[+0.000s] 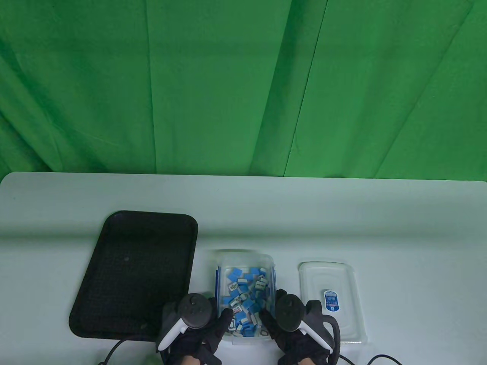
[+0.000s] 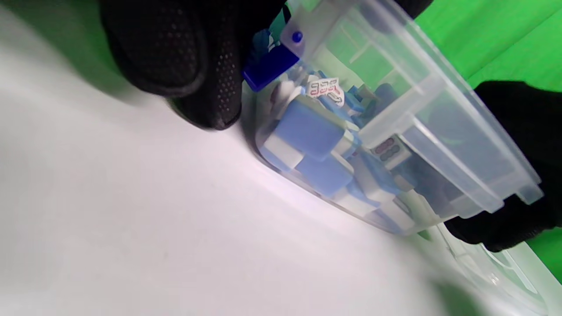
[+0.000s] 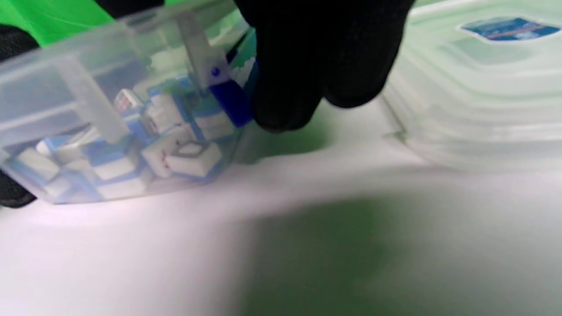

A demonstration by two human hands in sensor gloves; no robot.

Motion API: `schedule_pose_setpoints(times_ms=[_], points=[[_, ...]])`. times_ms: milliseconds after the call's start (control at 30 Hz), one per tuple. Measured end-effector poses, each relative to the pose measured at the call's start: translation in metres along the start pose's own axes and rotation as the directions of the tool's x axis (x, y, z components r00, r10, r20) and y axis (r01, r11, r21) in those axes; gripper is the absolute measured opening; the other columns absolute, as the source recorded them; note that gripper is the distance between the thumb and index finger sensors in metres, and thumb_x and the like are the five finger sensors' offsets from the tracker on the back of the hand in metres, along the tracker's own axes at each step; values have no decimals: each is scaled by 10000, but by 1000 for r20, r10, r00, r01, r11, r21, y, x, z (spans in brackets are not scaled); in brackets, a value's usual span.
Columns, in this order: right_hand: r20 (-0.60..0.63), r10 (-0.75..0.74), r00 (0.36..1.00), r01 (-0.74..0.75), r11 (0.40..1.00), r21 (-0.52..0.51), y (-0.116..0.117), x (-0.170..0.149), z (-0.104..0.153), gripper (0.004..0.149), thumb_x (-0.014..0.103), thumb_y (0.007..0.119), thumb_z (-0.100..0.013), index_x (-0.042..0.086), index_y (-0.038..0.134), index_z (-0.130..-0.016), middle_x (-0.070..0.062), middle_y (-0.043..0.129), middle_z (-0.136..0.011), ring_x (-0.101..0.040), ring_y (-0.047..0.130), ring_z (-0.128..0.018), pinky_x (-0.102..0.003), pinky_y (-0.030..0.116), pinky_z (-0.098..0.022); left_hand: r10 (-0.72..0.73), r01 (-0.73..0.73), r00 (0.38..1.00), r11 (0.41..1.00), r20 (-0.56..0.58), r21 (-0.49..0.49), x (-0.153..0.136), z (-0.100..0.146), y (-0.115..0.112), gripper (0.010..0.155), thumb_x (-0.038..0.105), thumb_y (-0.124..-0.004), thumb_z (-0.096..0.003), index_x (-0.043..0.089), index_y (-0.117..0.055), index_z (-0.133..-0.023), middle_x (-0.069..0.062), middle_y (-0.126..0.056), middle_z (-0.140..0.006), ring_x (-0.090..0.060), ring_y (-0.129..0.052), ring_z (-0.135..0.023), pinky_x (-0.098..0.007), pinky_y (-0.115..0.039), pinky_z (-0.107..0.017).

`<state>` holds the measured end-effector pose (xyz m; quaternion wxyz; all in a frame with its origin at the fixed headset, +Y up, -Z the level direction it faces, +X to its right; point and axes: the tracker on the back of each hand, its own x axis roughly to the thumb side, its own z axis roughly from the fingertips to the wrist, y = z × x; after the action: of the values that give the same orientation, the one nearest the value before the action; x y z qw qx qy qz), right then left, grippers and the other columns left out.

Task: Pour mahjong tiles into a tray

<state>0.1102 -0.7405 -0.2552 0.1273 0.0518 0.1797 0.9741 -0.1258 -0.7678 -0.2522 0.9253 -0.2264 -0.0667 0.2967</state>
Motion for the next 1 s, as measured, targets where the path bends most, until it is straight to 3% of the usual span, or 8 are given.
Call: schedule_pose_setpoints(times_ms=[333,1000], points=[[14,-63,998,62,997,48,7,-6,-5,743,502,546,-711,-42,345,-1174,-224,759,-1045,-242,963,-661,-424,824,-564,36,-36,999,999,11,-14,0,-1,-2,703,416,-468,-683,-114,-360,-1132,-335,-731,-992,-325,-996,-623,-419,-843,-407],[13,-91,996,91,995,32,9,-6,-3,724,479,509,-718,-52,320,-1171,-223,752,-1048,-242,956,-672,-425,821,-568,16,-16,999,1000,30,-8,2,-2,-3,691,389,-441,-678,-138,-354,-1117,-337,-744,-969,-316,-998,-613,-415,-845,-405]])
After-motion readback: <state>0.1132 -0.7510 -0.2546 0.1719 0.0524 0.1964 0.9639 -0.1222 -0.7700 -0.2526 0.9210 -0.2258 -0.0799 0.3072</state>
